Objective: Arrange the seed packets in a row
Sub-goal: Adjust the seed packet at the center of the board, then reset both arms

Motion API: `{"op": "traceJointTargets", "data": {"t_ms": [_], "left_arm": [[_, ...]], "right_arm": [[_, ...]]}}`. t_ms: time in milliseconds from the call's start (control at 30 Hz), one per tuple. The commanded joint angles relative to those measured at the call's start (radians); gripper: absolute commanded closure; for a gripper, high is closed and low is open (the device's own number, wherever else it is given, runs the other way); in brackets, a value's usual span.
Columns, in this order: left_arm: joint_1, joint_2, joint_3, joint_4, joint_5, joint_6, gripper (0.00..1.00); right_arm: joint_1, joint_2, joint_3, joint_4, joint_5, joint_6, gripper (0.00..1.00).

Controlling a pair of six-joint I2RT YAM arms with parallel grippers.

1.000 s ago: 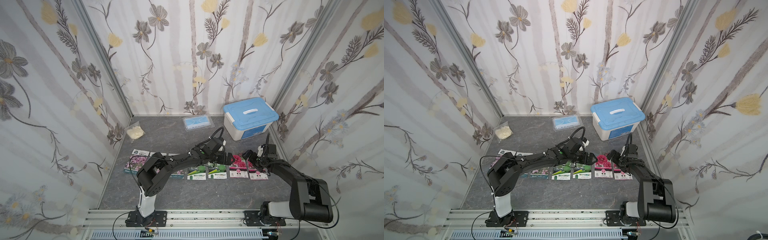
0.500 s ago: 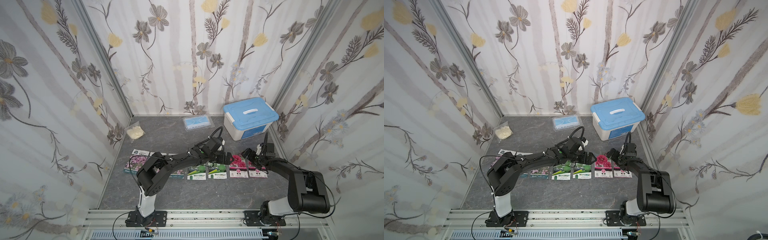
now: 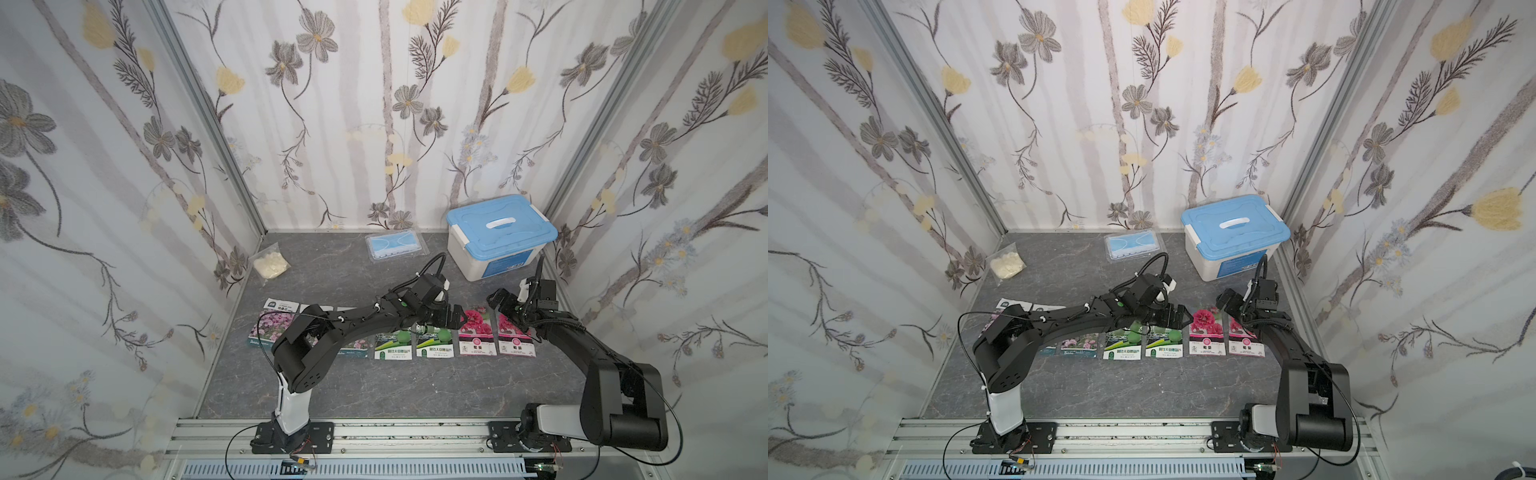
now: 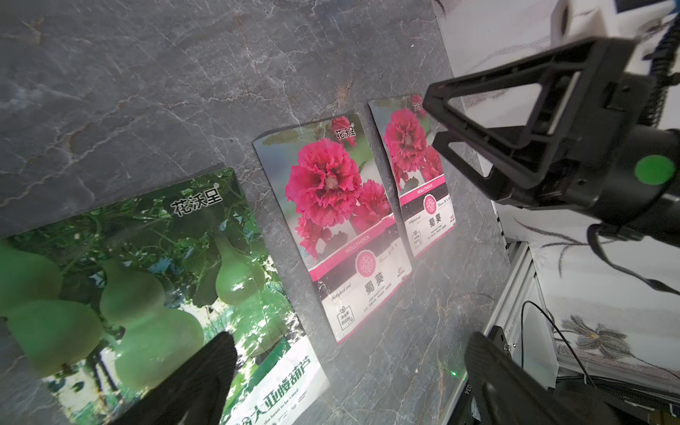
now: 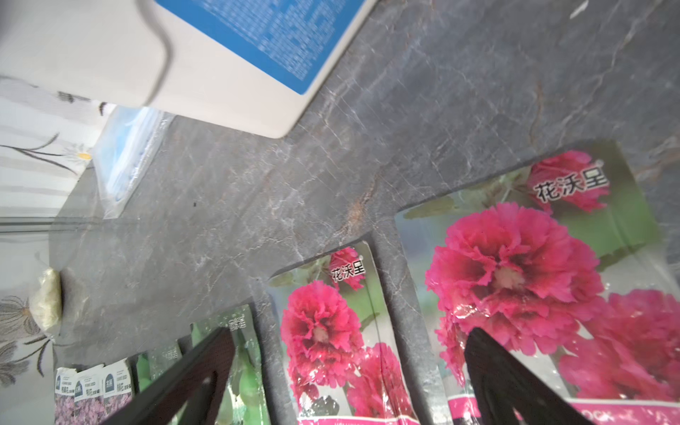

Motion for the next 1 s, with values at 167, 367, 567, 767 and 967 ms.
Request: {"op": "traceJointTargets", "data": {"t_ms": [167, 367, 567, 767, 967], "left_arm": [[0.053, -0.122, -0.017, -0.052, -0.041, 0.056, 0.00], [0.258, -0.345, -0.135, -0.144, -0.131, 0.116, 0.00], [0.494, -0.565, -0.309, -0.172, -0.333, 0.165, 0.00], [0.654, -0.647, -0.483, -0.111, -0.541, 0.172, 0.00], [0.753, -0.444, -0.516, 0.020, -0.629, 0.198, 0.00]], "right_arm": [[0.001, -0.116, 0.025, 0.009, -0.066, -0.116, 0.00], [0.001, -0.228, 0.038, 0.099, -0.044, -0.223, 0.00], [-0.008, -0.291, -0.045, 0.330, 0.099, -0.256, 0.00], [-0.038, -0.192, -0.055, 0.438, 0.172, -0.312, 0.00], [-0.063, -0.129, -0.167, 0.642, 0.234, -0.360, 0.00]]}}
